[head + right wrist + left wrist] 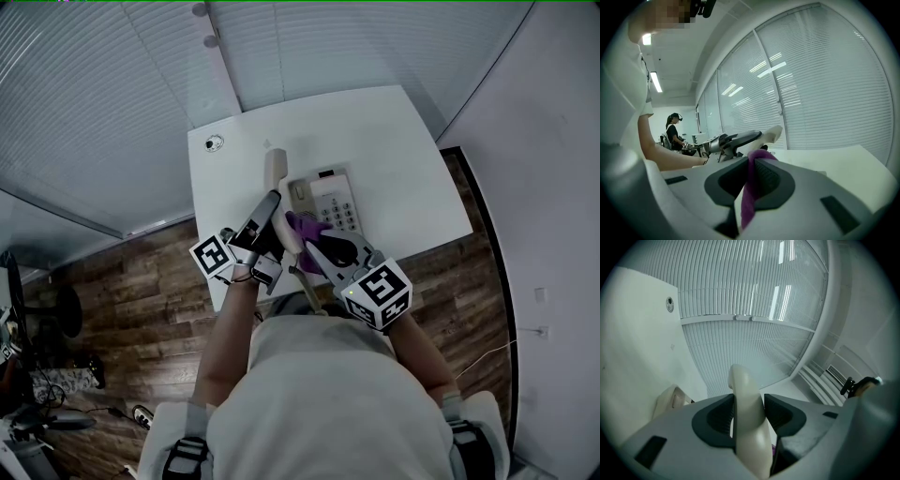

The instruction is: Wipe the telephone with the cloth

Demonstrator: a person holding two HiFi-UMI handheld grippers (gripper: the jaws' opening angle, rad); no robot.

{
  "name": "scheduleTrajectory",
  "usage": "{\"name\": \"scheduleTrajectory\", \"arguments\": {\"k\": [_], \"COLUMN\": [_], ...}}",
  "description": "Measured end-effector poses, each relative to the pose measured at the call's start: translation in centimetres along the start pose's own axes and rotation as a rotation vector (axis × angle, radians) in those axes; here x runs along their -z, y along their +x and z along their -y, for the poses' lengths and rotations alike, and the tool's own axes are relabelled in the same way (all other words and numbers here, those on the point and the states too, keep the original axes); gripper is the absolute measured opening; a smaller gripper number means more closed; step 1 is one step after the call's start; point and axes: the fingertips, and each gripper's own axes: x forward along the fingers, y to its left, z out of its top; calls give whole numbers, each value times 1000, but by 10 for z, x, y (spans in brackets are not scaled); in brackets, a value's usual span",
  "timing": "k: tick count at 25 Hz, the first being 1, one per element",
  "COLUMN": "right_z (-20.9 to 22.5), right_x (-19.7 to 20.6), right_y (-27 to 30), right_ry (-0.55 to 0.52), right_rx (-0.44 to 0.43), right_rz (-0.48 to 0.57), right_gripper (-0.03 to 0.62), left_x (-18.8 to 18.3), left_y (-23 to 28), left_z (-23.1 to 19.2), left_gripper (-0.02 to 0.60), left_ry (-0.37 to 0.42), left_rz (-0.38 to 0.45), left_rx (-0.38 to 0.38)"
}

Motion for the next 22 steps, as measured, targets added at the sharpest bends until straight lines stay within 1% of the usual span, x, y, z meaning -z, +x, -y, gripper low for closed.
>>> {"name": "scheduleTrajectory", "arguments": {"k": [18,22], "right_z": [-18,-21], "right_x": [28,32], "right_y": [-16,-17], "right_ry": [40,47], "right_rx": [-38,-44], "right_rz": [-54,-64], "right_gripper": [43,43], "left_x": [0,0], "left_y": [-1,-1], "left_z": [-2,-4], "left_gripper": [212,212], "left_ry": [12,19], "left_rz": [4,2], "left_rx": [-4,-15]}}
